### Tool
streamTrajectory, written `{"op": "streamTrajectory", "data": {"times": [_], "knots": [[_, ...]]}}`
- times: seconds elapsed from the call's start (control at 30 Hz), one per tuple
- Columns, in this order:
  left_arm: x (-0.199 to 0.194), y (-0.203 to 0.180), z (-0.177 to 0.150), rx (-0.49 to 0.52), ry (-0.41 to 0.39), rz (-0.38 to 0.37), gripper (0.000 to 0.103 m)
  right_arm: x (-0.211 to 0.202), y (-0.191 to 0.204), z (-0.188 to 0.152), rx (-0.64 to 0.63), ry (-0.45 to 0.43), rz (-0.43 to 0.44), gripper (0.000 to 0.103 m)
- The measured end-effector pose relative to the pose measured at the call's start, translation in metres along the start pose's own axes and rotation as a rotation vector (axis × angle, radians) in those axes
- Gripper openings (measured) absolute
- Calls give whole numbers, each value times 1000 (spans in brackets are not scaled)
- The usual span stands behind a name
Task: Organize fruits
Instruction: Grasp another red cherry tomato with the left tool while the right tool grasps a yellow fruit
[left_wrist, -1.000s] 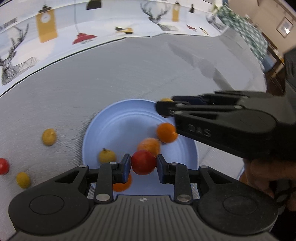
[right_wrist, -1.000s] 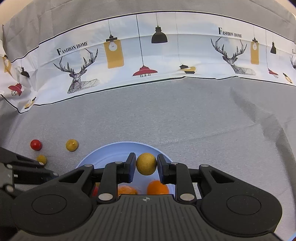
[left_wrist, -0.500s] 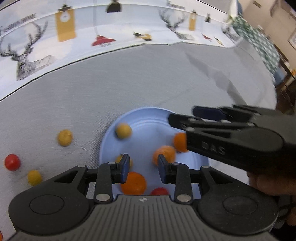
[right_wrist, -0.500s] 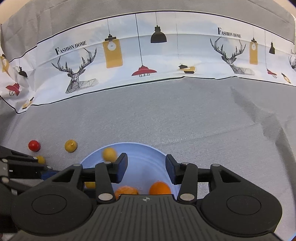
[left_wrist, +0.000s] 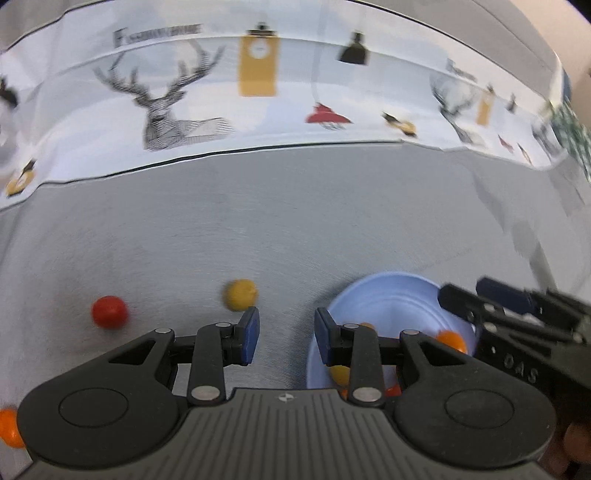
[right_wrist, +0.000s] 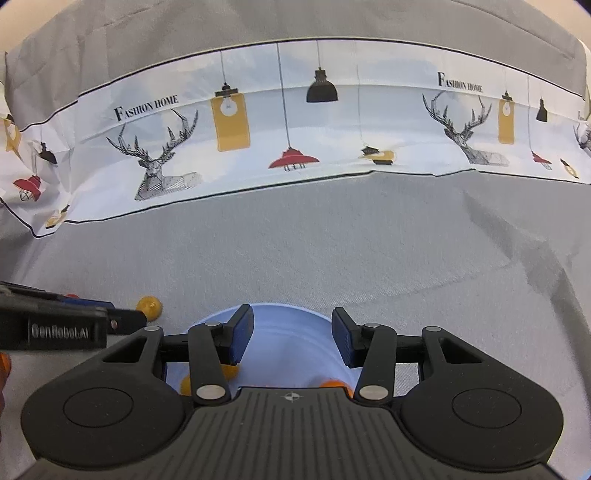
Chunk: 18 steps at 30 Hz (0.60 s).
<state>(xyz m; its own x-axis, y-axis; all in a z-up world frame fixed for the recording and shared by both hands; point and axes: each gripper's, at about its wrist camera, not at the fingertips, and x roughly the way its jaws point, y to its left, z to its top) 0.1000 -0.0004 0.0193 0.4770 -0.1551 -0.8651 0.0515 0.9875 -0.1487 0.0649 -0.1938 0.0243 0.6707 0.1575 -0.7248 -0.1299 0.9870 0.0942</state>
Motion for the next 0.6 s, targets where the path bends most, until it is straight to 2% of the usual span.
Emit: {"op": "streamTrajectory", "data": {"times": [0.33, 0.5, 0.6], "knots": [[-11, 52, 12, -151, -28, 2, 34, 3, 22, 3, -16, 2, 80, 26], [-3, 89, 13, -193, -7, 78, 34, 5, 44, -1, -46, 10, 142, 22], [-5, 111, 15, -248, -15, 74, 35, 6, 58, 0, -67, 10, 193, 22]]}}
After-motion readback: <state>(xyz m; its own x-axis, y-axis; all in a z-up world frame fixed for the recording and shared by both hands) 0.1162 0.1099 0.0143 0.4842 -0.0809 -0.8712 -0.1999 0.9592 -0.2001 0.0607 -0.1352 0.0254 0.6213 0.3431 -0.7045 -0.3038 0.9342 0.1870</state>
